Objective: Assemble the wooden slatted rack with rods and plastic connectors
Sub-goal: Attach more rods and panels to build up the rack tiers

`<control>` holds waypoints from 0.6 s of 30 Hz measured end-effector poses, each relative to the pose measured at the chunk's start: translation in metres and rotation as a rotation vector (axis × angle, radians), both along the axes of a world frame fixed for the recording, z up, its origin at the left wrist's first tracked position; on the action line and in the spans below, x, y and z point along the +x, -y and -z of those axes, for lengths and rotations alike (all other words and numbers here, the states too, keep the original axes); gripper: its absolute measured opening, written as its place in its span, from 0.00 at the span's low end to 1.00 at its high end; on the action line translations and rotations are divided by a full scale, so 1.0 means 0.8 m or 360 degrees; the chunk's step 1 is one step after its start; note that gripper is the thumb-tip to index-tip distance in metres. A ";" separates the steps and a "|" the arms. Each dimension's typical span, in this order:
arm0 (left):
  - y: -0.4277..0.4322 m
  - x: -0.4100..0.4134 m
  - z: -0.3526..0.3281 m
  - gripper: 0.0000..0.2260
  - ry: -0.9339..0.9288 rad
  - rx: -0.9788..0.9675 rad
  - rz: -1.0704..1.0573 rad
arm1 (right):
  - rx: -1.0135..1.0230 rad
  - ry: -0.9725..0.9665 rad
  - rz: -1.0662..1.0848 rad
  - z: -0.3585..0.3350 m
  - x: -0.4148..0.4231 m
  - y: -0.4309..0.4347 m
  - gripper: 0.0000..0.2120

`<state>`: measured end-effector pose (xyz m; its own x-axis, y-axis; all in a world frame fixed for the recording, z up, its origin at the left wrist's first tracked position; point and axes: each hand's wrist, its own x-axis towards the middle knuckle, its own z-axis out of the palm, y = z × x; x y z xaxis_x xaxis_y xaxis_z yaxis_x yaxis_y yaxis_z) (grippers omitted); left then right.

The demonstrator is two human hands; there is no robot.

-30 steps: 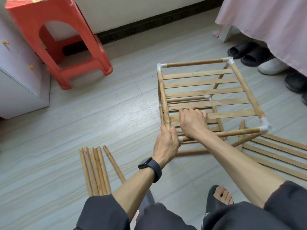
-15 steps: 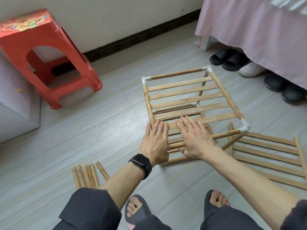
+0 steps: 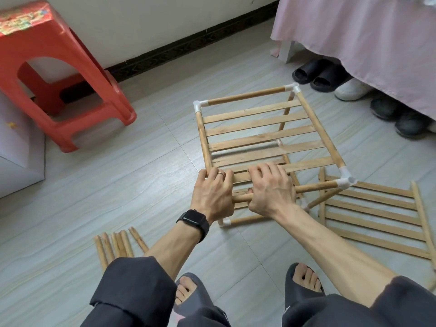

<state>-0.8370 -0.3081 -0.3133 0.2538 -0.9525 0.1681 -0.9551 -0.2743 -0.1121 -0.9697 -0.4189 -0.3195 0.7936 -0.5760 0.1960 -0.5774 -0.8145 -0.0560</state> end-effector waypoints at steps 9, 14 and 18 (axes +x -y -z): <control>0.014 0.020 -0.010 0.10 0.0016 0.0041 0.0046 | 0.0180 -0.0160 -0.0041 -0.022 0.017 0.013 0.20; -0.023 0.079 -0.018 0.27 0.0111 0.0168 0.0035 | 0.0227 -0.0434 -0.0132 -0.030 -0.019 0.035 0.43; -0.023 0.065 -0.026 0.31 0.0065 0.0394 -0.0020 | 0.0138 -0.0543 -0.0027 -0.022 -0.071 0.049 0.48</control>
